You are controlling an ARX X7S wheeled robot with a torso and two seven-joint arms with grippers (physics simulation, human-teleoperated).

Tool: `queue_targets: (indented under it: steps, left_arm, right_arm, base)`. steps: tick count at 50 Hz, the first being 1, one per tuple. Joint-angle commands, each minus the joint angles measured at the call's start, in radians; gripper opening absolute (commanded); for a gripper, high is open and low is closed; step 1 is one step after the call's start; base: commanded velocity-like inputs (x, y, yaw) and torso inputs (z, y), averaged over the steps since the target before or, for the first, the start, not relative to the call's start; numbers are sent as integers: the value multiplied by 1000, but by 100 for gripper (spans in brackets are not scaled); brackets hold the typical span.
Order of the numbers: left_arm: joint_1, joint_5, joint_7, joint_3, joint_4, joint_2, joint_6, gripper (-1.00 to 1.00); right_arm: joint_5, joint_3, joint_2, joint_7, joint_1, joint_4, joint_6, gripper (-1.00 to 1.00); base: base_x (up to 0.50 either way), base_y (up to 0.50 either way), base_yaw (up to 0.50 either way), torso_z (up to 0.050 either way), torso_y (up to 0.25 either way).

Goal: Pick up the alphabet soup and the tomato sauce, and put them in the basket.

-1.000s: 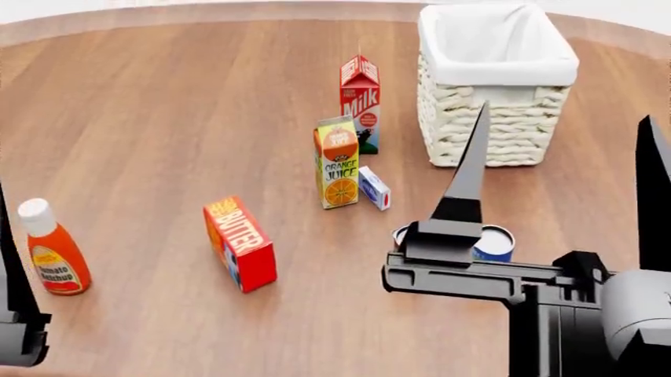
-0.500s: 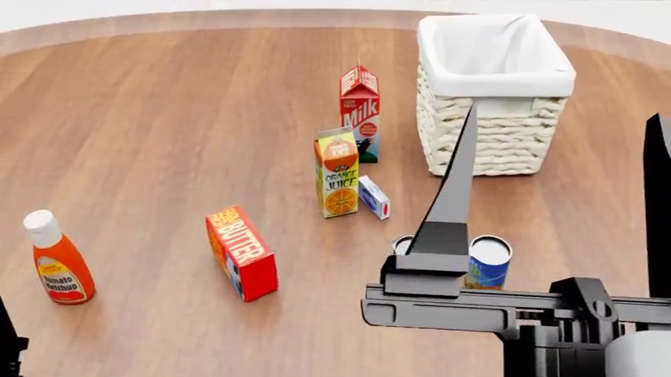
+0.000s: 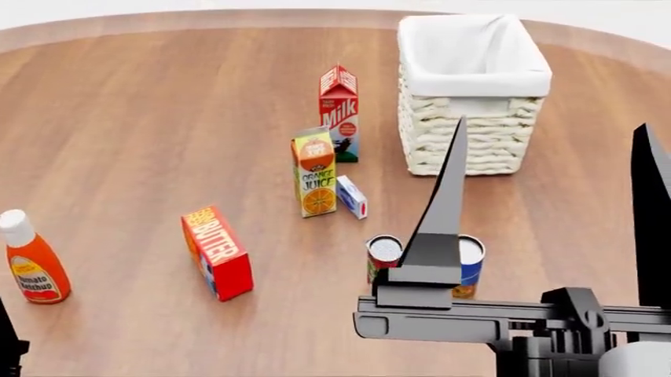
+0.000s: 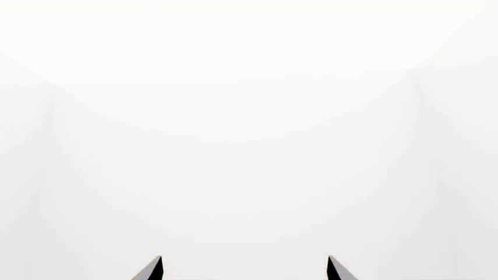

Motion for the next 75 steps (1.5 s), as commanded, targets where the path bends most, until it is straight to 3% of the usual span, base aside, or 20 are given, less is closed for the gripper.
queue_targets:
  steps: [1, 23, 43, 46, 49, 75]
  left_arm:
    - [15, 11, 12, -15, 0, 15, -8, 100]
    - [30, 13, 7, -12, 0, 15, 6, 100]
    - [29, 21, 7, -5, 0, 15, 4, 100]
    - [30, 21, 5, -2, 0, 15, 6, 100]
    - [30, 21, 4, -1, 0, 15, 6, 100]
    - [33, 20, 2, -3, 0, 15, 7, 100]
  right_arm:
    - [-24, -30, 18, 4, -29, 16, -50, 100]
    - [-23, -61, 40, 36, -8, 15, -41, 100]
    - [-66, -93, 45, 31, -29, 29, -72, 100]
    - [19, -69, 54, 64, 38, 8, -13, 100]
    - [-58, -91, 51, 35, -30, 32, -83, 100]
    - [-53, -102, 57, 44, -28, 38, -95, 100]
  base:
    - [0, -289, 0, 0, 0]
    - [48, -127, 0, 0, 0]
    - [500, 0, 0, 0, 0]
    - [422, 0, 0, 0, 0]
    - [368, 0, 0, 0, 0]
    - [370, 0, 0, 0, 1]
